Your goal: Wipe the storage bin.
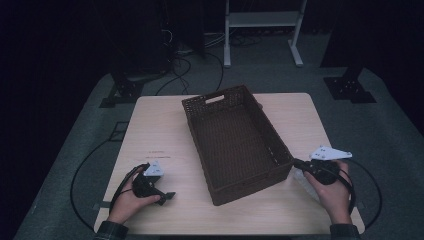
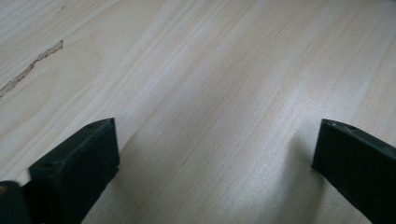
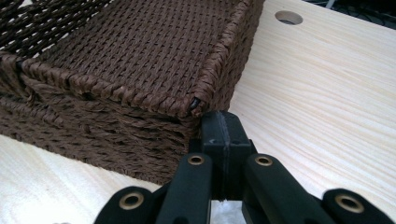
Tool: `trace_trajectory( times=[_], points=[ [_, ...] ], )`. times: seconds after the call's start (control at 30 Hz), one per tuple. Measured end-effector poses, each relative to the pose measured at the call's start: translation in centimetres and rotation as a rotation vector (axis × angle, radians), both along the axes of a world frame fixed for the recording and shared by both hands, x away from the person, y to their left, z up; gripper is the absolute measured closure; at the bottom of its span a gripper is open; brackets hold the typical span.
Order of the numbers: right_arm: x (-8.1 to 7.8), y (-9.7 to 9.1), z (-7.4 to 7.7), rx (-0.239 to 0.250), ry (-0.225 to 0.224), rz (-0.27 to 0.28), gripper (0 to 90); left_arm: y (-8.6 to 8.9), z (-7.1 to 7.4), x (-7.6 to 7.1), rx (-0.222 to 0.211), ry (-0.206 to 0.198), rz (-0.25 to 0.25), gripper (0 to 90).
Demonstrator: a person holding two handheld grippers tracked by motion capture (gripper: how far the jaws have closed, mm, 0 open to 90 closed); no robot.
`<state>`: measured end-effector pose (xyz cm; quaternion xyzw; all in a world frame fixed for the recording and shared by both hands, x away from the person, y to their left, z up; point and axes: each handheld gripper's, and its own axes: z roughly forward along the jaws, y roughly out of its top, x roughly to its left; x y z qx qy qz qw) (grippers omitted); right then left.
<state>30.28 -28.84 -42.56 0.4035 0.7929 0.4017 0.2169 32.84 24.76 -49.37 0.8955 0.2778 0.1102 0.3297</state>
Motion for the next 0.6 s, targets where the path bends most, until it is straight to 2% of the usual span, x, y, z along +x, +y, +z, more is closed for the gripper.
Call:
trace_trajectory(
  times=[0.07, 0.23, 0.6],
  points=[
    [-0.2, 0.3, 0.1, -0.005, 0.000, 0.008, 89.7, 0.2, -0.3, -0.1, -0.038, -0.026, 0.009, 0.0],
    [-0.9, 1.1, 0.2, -0.013, 0.003, 0.039, 89.7, 0.1, -0.5, -0.1, -0.059, -0.039, 0.029, 0.0],
    [-1.9, 3.3, 0.5, -0.038, 0.001, 0.115, 89.6, 0.2, -0.7, -0.1, -0.071, -0.045, 0.022, 0.0]
  ],
)
